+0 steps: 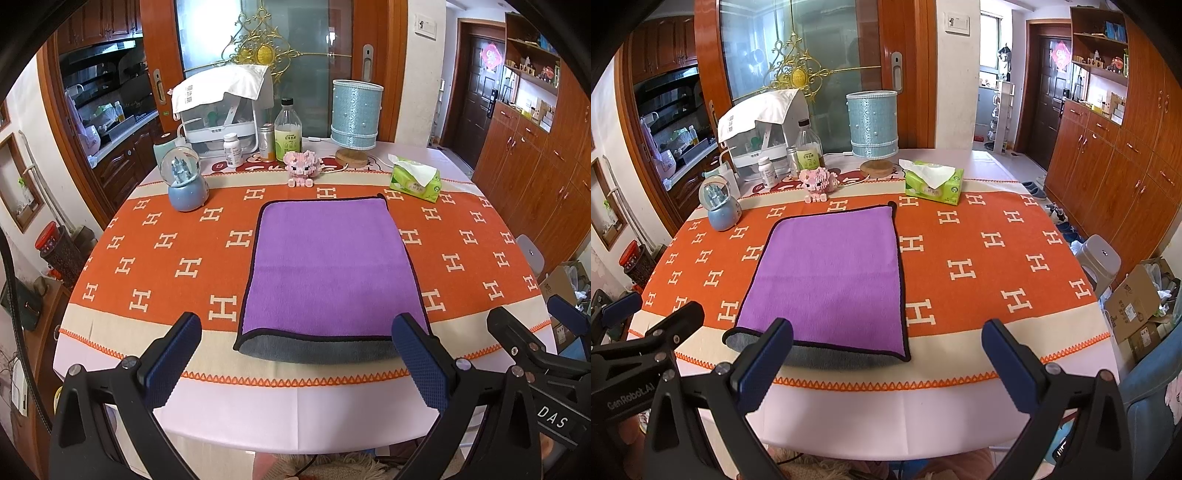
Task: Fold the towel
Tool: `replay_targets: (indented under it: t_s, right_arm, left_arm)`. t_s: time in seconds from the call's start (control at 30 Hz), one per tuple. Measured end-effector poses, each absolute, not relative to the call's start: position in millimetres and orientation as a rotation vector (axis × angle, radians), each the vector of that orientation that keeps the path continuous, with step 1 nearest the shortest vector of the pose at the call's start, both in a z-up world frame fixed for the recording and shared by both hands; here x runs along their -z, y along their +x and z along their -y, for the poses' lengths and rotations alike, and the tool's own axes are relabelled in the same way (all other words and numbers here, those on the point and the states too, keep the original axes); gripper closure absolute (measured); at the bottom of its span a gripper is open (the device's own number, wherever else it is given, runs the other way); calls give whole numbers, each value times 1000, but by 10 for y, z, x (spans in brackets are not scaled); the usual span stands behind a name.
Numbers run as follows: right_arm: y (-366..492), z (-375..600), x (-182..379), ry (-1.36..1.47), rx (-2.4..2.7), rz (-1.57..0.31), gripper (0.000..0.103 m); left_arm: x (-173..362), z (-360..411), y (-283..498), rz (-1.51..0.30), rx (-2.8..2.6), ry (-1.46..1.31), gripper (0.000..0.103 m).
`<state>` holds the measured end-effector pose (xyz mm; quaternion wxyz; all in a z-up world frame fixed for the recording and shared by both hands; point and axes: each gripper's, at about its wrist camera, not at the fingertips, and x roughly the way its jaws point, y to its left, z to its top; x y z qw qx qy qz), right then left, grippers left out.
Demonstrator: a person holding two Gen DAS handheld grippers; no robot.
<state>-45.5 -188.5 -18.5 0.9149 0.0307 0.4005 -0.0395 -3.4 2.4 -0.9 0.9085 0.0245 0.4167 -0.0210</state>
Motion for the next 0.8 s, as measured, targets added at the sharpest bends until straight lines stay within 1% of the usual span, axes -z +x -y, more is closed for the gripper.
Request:
replay_targets:
  t_s: [0.4, 0.53, 0.67, 0.8]
  right_arm:
    - [-451, 1871, 180, 61, 82, -825, 1]
    - [-455, 1880, 42, 58, 85, -823, 1]
    - [-458, 1873, 216, 56, 89, -817, 1]
    - [-454, 1858, 175, 55, 89, -819, 1]
  left_arm:
    - [40, -28, -32, -869, 47, 47, 1]
    - [50, -26, -47, -868, 48, 48, 1]
    - [61, -21, -57, -869, 47, 50, 1]
    - [53, -31, -60, -871, 46, 45, 1]
